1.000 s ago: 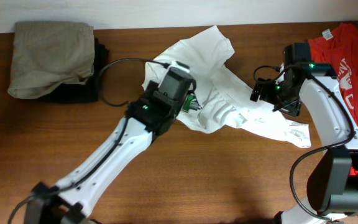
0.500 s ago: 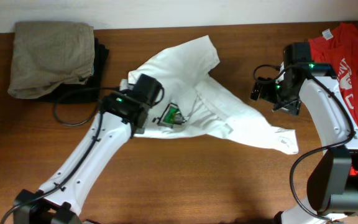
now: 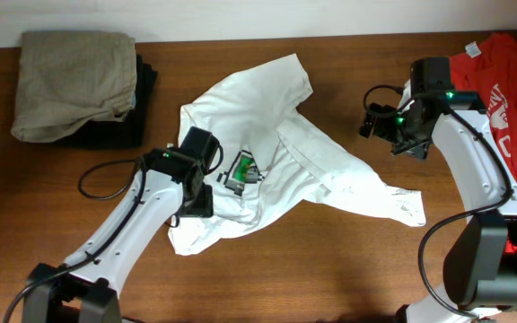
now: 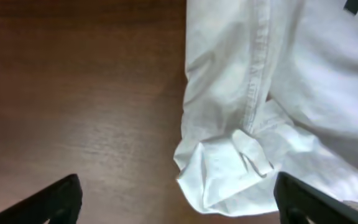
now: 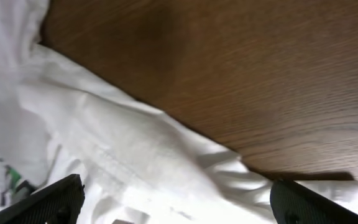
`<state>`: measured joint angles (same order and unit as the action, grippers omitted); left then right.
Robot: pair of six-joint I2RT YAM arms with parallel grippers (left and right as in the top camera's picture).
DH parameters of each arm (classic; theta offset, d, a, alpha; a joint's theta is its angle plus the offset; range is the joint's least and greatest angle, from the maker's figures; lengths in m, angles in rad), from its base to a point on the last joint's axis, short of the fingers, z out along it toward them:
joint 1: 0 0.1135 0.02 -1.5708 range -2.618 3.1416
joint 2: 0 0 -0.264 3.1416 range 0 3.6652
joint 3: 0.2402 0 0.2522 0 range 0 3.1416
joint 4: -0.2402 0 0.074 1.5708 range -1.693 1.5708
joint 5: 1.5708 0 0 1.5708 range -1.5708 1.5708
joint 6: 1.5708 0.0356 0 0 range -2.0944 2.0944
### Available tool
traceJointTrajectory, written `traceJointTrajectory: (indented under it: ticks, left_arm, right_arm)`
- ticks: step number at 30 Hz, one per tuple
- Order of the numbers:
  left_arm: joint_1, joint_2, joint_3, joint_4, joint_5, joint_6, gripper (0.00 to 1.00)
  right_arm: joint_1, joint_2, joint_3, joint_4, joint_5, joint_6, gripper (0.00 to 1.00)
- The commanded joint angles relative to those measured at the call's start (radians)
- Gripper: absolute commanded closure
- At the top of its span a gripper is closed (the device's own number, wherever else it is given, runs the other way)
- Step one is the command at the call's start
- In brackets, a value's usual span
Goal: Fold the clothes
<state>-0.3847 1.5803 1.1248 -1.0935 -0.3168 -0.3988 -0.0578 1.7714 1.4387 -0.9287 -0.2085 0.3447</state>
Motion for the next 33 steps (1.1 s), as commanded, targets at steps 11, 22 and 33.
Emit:
traceJointTrajectory:
  ticks: [11,22,33]
  left_arm:
    - [0.005,0.004,-0.029,0.208,0.059,0.000,0.01]
    - [0.005,0.109,-0.121,0.272,0.156,0.000,0.04]
    - [0.005,0.205,-0.126,0.293,0.134,0.011,0.44]
  right_arm:
    - [0.112,0.007,0.000,0.204,-0.277,-0.053,0.02]
    - [0.322,0.113,0.000,0.378,0.030,-0.075,0.01]
    - [0.322,0.218,0.000,0.394,0.029,-0.075,0.05]
